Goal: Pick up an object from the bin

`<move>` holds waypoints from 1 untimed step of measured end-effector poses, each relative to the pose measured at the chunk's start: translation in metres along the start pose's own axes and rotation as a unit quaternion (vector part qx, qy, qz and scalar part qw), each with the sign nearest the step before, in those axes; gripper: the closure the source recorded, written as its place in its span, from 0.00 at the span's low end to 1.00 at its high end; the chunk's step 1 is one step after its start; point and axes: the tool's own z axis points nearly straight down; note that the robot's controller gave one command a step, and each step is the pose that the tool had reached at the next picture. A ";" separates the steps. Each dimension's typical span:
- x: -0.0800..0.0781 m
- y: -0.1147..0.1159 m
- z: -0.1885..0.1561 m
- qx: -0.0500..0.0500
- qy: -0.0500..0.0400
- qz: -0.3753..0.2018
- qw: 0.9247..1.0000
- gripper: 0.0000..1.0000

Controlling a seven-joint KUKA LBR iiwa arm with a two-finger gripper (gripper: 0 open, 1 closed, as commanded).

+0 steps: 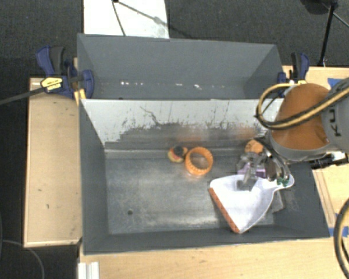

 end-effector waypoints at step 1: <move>0.000 0.000 0.000 0.001 0.000 -0.001 1.000 1.00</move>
Offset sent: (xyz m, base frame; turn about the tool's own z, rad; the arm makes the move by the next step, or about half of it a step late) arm -0.0081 -0.0110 0.1484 0.0060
